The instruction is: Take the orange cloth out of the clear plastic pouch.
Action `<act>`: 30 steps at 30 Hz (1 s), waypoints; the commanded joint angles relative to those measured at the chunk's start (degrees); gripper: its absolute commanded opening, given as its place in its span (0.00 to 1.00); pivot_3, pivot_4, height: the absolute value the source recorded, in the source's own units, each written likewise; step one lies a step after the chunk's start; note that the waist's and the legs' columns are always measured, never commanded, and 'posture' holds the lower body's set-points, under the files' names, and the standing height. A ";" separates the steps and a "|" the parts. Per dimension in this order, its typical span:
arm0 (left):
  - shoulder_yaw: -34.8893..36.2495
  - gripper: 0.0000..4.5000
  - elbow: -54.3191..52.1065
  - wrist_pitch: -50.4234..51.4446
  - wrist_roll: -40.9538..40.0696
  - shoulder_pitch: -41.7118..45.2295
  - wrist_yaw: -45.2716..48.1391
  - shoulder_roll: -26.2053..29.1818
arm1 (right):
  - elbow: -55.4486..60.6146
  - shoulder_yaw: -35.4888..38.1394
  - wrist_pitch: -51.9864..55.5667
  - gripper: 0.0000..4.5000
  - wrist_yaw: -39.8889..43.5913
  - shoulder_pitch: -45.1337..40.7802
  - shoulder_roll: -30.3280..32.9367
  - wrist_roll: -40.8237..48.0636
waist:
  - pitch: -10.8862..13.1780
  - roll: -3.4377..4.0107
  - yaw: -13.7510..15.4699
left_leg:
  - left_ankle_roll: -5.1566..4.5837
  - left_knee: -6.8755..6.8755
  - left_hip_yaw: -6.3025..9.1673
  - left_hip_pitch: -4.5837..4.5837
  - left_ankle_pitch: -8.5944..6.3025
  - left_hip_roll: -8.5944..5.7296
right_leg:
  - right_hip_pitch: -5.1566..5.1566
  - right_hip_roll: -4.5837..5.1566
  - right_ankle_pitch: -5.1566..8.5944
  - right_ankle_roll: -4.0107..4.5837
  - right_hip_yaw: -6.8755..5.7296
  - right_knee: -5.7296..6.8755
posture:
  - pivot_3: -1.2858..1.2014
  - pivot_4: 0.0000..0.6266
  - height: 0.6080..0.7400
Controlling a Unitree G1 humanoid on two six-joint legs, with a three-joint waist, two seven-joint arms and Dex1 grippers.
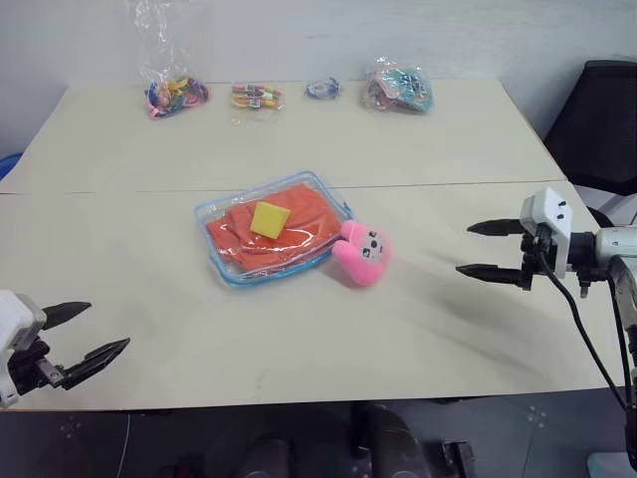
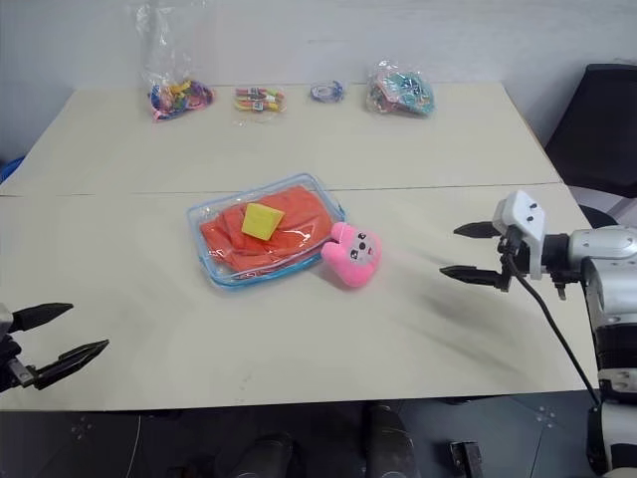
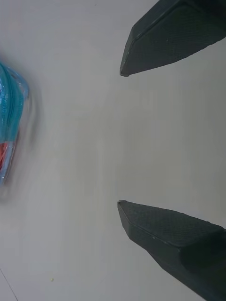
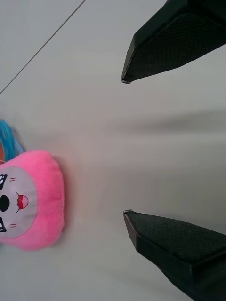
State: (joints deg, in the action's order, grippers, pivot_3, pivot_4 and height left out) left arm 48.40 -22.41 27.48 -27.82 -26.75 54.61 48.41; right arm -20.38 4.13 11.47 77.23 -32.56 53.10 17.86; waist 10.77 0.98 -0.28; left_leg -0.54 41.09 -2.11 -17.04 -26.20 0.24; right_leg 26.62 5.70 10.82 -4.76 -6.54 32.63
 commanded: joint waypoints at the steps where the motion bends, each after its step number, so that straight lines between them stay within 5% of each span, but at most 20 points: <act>1: 0.45 1.00 -0.71 -0.76 0.35 0.06 0.37 0.65 | 1.58 2.41 0.21 1.00 -0.29 0.17 1.32 1.04 | 0.00 0.00 0.01 | 0.00 0.00 0.00 0.00 0.00 0.00 | 0.00 0.00 0.00 0.00 0.00 0.00 | 0.52 0.24 1.00; 17: 0.41 1.00 -0.68 2.85 -0.89 1.25 -1.29 -0.36 | 0.26 1.85 0.28 1.00 -2.90 -1.17 -0.36 -0.50 | 0.00 0.00 0.00 | 0.00 0.02 -0.02 0.00 0.00 0.00 | 0.00 -0.02 0.00 0.00 0.02 0.03 | 0.52 0.24 1.00; 30: -3.35 1.00 -6.88 9.63 -6.18 9.15 -9.03 -1.97 | 12.52 3.00 9.71 1.00 -4.85 3.79 -2.24 5.55 | 0.00 0.00 0.23 | 0.01 0.09 0.01 0.00 0.00 0.00 | 0.00 0.01 0.00 0.00 0.03 0.10 | 0.52 0.24 1.00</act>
State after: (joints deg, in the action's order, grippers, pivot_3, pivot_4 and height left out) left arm 45.32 -26.10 35.47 -32.21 -18.80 48.20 46.14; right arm -11.59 5.09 20.05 72.89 -29.05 50.89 21.38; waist 10.77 0.97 -0.05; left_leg -0.52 41.22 -2.10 -17.04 -26.20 0.25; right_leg 26.61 5.71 10.81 -4.76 -6.50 32.75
